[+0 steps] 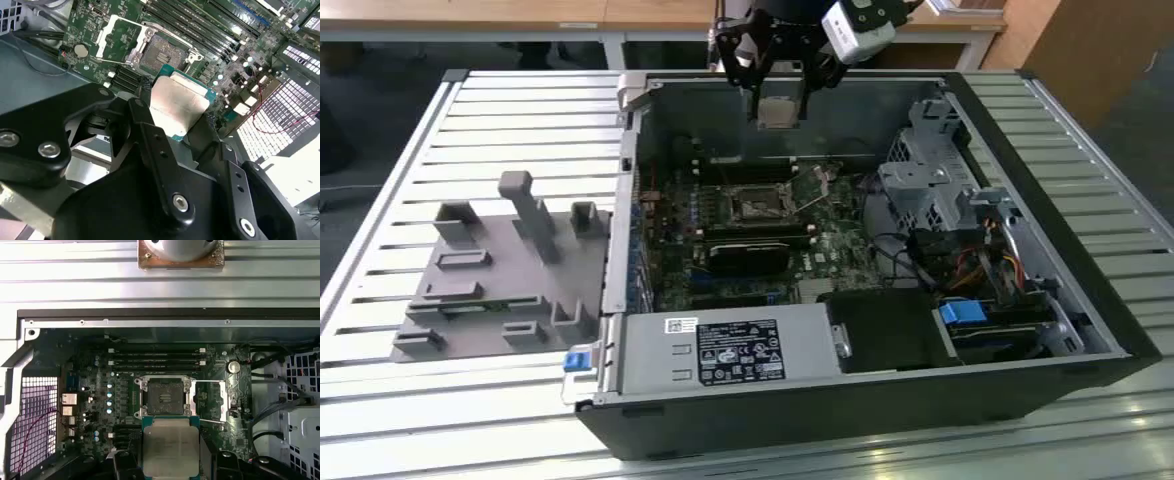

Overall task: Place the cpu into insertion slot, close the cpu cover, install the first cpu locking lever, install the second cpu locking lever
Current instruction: 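Place the cpu into insertion slot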

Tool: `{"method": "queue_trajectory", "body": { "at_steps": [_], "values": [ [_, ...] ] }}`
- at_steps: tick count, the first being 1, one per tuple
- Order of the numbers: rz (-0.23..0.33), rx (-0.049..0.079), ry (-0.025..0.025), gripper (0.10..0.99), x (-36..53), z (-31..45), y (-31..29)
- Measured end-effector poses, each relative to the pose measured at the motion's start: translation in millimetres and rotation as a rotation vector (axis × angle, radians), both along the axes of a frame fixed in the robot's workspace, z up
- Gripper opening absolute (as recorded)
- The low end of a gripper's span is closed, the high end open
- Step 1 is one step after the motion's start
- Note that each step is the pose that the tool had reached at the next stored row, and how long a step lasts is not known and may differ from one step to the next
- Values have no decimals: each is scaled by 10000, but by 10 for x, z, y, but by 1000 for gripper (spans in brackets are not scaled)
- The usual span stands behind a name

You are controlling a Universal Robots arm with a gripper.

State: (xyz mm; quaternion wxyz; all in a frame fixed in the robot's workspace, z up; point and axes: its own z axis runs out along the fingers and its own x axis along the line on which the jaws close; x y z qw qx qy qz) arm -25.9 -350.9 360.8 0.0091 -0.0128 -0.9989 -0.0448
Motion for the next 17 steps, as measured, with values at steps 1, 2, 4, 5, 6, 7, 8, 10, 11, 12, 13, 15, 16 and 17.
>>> {"method": "queue_trajectory", "body": {
  "at_steps": [1, 2, 4, 5, 6, 7, 8, 10, 11, 12, 13, 15, 16, 17],
  "values": [
    [0, 0, -1, 541, 0, 0, 0],
    [0, 0, 0, 541, 0, 0, 0],
    [0, 0, 0, 541, 0, 0, 0],
    [0, -1, 0, 541, 0, 0, 0],
    [-3, 0, 0, 541, 0, 0, 0],
    [-6, 0, 0, 541, 0, 0, 0],
    [-9, -1, 0, 541, 0, 0, 0],
    [-18, 0, 0, 541, 0, 0, 0],
    [-27, 0, 0, 541, 0, 0, 0],
    [-37, 0, 0, 541, 0, 0, 0],
    [-50, 0, 0, 541, 0, 0, 0],
    [-88, 0, 0, 541, 0, 0, 0],
    [-118, 0, 0, 541, 0, 0, 0],
    [-156, -1, 0, 541, 0, 0, 0]
  ]
}}
